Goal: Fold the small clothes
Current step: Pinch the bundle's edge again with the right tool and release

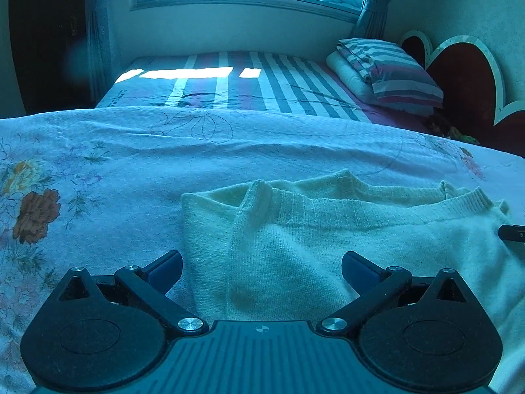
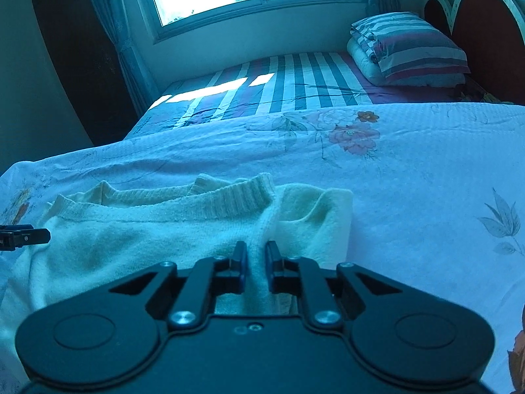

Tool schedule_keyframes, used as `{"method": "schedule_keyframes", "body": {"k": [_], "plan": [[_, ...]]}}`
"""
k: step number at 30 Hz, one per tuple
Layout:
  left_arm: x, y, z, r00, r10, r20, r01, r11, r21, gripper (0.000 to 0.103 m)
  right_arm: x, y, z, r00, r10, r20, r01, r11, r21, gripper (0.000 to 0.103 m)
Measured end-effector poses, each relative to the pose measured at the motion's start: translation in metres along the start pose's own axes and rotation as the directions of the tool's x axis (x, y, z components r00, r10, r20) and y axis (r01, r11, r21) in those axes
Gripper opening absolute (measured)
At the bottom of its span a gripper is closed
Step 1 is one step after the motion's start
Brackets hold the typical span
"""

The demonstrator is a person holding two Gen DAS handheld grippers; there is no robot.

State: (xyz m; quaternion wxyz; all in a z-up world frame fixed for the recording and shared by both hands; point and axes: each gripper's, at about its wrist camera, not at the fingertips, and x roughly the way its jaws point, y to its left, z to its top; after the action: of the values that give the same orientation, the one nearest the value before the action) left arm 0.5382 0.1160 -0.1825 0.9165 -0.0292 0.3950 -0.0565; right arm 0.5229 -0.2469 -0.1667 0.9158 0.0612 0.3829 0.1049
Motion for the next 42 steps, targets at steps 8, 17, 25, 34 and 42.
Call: {"method": "schedule_keyframes", "body": {"k": [8,17,25,34,42], "plan": [[0.003,0.005,0.002,1.0,-0.003,0.006,0.003,1.0,-0.008,0.066,0.0,0.002,0.0,1.0,0.0,0.003,0.0,1.0,-0.007,0.011],[-0.004,0.003,0.009,0.999,0.01,0.031,-0.012,0.999,0.042,0.064,0.0,-0.003,-0.003,1.0,0.01,0.011,-0.01,1.0,0.011,0.011],[-0.003,-0.006,0.011,0.998,0.018,0.054,-0.023,0.995,0.098,0.064,0.0,-0.005,-0.003,1.0,0.02,0.017,-0.021,1.0,0.016,0.012],[-0.035,-0.015,0.01,0.987,-0.018,0.159,0.013,0.999,0.033,0.092,-0.021,-0.011,-0.002,0.995,0.03,0.093,-0.033,0.999,0.033,0.026],[-0.06,-0.061,-0.02,0.988,-0.126,0.086,0.114,0.984,0.138,0.093,-0.057,0.036,-0.02,0.979,0.19,0.068,-0.182,0.977,-0.109,0.027]]}}
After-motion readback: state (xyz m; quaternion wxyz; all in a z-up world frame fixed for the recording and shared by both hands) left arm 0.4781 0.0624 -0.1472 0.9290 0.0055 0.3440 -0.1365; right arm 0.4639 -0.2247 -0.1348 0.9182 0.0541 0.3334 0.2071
